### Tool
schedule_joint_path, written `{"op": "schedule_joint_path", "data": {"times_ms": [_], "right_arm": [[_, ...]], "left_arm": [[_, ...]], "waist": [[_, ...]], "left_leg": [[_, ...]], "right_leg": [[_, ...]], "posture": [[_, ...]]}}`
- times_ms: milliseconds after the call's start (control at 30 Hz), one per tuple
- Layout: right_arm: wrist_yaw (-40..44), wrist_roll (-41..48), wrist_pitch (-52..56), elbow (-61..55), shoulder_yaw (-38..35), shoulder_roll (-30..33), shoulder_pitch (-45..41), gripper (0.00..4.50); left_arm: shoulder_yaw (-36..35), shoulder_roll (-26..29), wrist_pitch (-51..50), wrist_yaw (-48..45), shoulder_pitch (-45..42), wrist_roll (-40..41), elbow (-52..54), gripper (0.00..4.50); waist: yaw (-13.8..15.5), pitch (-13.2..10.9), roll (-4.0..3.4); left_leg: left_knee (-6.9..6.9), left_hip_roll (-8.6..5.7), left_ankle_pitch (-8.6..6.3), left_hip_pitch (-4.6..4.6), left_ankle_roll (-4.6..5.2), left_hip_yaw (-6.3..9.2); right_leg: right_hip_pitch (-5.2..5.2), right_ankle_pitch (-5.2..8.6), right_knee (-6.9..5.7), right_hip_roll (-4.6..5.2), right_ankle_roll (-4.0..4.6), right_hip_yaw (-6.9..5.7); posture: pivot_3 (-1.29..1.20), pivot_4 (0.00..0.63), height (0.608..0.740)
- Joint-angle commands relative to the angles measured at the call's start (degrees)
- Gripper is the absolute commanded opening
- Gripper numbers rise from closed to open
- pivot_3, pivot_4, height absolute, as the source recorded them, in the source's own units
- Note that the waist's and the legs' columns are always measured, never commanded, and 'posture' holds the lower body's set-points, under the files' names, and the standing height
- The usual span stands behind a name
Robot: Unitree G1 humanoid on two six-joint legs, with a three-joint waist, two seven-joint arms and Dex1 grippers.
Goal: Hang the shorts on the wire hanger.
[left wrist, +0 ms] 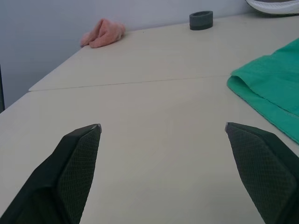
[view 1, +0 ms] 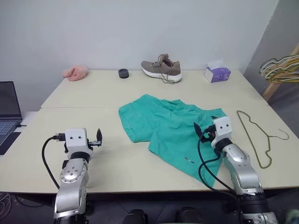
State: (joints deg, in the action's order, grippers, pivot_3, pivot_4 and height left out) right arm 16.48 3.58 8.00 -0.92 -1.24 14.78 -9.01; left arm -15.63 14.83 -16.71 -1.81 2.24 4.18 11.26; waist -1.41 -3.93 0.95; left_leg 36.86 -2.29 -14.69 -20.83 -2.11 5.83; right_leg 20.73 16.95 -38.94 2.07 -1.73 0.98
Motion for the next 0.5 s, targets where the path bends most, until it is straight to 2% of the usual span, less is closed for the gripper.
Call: {"op": "schedule_joint_path", "data": {"times_ms": [33,500], "right_arm": [[0.6,0.6,-1.9,-0.8,-0.8,0.4,-1.3,4.47],[1.8,0.3,-2.4,-2.3,-0.5,1.1,-0.2,4.47]], "left_arm": [[-0.2,0.5,2.2,-0.1,0.3,-0.7,2.7,4.5],[1.7,1.1,2.2,-1.7,-0.4,-1.6,2.4,4.5]], "waist": [[0.0,0.0,0.0],[-0.1,0.0,0.0]], "left_leg": [[0.0,0.0,0.0,0.0,0.0,-0.01],[0.0,0.0,0.0,0.0,0.0,0.0]], "right_leg": [[0.0,0.0,0.0,0.0,0.0,0.0],[0.0,0.0,0.0,0.0,0.0,0.0]], "posture": [[0.01,0.0,0.74],[-0.02,0.0,0.74]]}}
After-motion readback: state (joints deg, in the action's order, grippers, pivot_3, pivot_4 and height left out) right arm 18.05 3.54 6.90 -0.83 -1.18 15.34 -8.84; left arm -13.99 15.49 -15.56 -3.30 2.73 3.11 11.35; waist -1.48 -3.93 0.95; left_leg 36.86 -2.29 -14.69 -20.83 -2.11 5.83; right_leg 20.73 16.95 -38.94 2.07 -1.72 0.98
